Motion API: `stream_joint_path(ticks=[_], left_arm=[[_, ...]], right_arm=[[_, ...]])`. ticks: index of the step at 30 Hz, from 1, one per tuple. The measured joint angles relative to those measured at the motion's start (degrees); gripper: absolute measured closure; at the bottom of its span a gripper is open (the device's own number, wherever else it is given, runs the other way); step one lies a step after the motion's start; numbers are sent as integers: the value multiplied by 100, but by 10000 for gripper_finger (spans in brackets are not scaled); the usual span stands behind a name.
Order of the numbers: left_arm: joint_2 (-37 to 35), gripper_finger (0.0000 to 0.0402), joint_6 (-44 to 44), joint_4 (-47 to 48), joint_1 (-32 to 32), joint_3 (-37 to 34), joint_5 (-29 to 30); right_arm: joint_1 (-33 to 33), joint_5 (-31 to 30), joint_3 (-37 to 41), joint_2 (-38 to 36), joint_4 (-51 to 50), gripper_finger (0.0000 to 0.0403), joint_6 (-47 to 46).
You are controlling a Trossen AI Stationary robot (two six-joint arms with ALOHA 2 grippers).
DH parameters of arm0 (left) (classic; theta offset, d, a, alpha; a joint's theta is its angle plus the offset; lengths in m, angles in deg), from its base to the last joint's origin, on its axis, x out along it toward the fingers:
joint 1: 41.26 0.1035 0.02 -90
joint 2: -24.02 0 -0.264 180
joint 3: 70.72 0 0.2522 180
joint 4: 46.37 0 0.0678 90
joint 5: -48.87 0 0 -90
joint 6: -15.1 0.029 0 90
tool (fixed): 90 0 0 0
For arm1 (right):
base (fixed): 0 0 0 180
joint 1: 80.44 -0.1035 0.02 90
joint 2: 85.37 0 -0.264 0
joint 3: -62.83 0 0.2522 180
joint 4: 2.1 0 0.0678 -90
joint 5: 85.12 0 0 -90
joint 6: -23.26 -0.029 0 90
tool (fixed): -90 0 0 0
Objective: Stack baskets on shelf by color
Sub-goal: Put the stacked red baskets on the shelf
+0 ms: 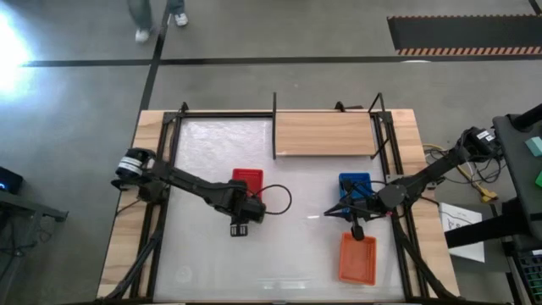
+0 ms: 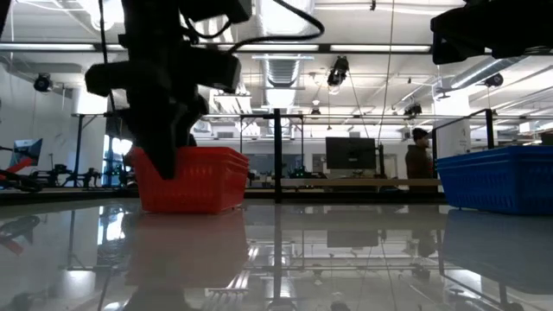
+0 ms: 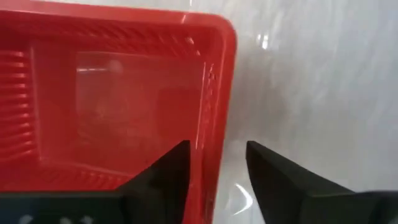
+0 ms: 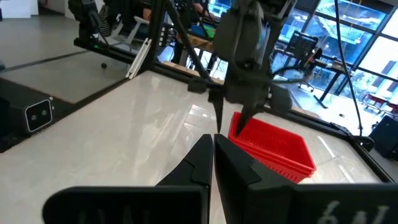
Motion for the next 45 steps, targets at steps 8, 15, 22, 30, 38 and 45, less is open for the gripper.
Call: stream_joint_path(ticks=[8, 15, 22, 30, 38, 45], left_arm=[[179, 386, 289, -44, -3, 10, -35], [90, 399, 278, 27, -12, 854, -282], [380, 400, 740, -158, 192, 2320, -275], [1117, 400, 1666, 23, 854, 3811, -346], [1867, 400, 2259, 104, 1720, 4654, -583], [2504, 401, 2435, 364, 2314, 5357, -585]], right_arm=[[0, -2, -2, -5, 2, 394, 34], [-16, -4, -2, -249, -48, 394, 33], [-304, -10, -7, -851, -391, 394, 44], [-857, -55, -7, -1203, -415, 394, 423], [-1104, -59, -7, -1283, -476, 394, 581], [-1102, -61, -7, -1281, -481, 394, 608]])
